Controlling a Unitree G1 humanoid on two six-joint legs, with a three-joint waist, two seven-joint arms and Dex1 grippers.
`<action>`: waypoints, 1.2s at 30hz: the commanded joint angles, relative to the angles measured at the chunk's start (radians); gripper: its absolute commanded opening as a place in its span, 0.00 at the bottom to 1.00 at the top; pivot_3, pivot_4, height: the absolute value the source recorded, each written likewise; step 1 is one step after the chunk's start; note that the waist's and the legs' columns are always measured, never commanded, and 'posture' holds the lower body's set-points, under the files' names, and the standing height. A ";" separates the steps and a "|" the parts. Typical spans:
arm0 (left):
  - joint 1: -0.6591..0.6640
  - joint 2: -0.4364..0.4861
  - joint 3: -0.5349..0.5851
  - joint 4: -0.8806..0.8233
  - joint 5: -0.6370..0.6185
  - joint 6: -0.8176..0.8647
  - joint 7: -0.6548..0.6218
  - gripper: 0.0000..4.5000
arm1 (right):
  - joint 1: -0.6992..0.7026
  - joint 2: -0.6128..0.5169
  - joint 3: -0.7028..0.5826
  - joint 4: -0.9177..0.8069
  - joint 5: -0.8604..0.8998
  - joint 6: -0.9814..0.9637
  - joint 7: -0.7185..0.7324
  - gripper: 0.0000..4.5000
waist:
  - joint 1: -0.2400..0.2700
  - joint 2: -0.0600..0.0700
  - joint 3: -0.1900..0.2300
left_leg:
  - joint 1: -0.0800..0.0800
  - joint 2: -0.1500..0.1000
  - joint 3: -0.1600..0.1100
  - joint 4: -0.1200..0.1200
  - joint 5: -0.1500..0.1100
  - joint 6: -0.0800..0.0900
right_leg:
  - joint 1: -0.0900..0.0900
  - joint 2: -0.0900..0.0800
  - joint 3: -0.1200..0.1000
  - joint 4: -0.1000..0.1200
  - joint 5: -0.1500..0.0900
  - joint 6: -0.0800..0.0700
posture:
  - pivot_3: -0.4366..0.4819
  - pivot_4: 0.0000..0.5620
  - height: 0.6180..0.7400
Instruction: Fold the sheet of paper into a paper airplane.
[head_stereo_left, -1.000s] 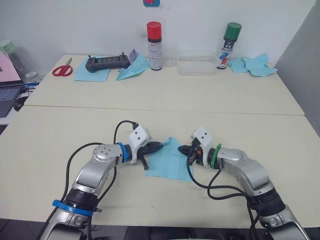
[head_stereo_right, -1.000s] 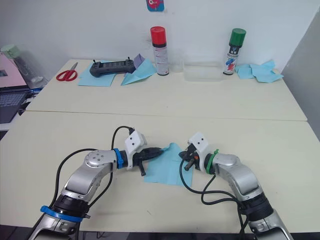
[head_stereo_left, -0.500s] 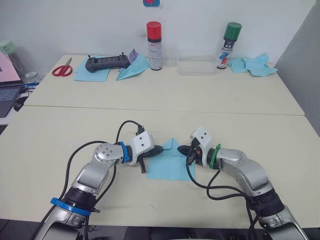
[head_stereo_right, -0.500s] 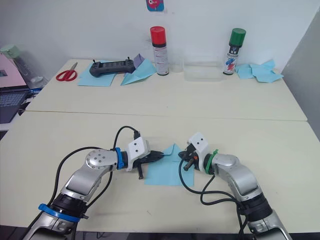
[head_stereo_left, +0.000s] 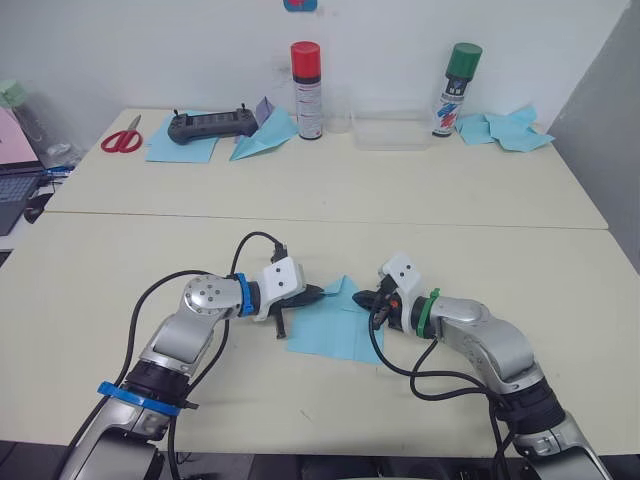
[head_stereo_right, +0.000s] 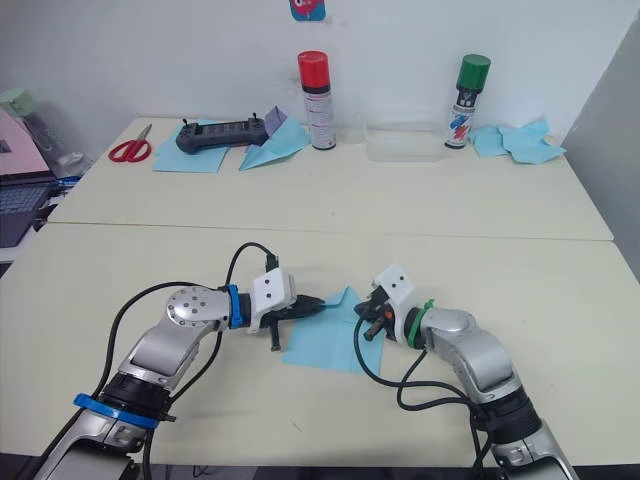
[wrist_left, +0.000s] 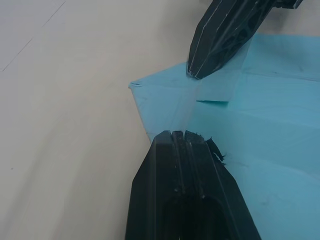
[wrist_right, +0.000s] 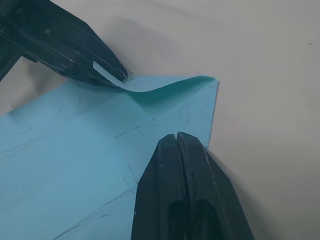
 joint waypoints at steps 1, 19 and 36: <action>0.002 0.020 -0.004 -0.018 0.015 -0.066 -0.028 0.00 | 0.003 0.005 0.012 -0.009 -0.002 0.009 -0.003 0.00 | 0.000 0.000 0.000 | 0.000 0.000 0.000 0.000 0.000 0.000 | 0.000 0.000 0.000 0.000 0.000 0.000 | 0.48 0.27 1.00; 0.018 0.049 -0.020 -0.011 0.097 -0.166 -0.024 0.00 | 0.040 0.027 0.026 -0.034 -0.005 0.013 -0.033 0.00 | -0.001 0.000 0.000 | 0.000 0.000 0.001 0.000 0.000 0.000 | 0.000 0.000 0.000 0.000 0.000 0.000 | 0.48 0.27 1.00; -0.076 0.052 -0.033 0.170 0.144 -0.361 -0.034 0.00 | 0.018 0.000 0.031 -0.104 0.030 0.083 0.002 0.00 | 0.000 0.000 0.000 | -0.001 0.000 0.001 0.000 0.000 0.000 | -0.001 0.000 0.000 0.001 0.000 0.000 | 0.48 0.27 1.00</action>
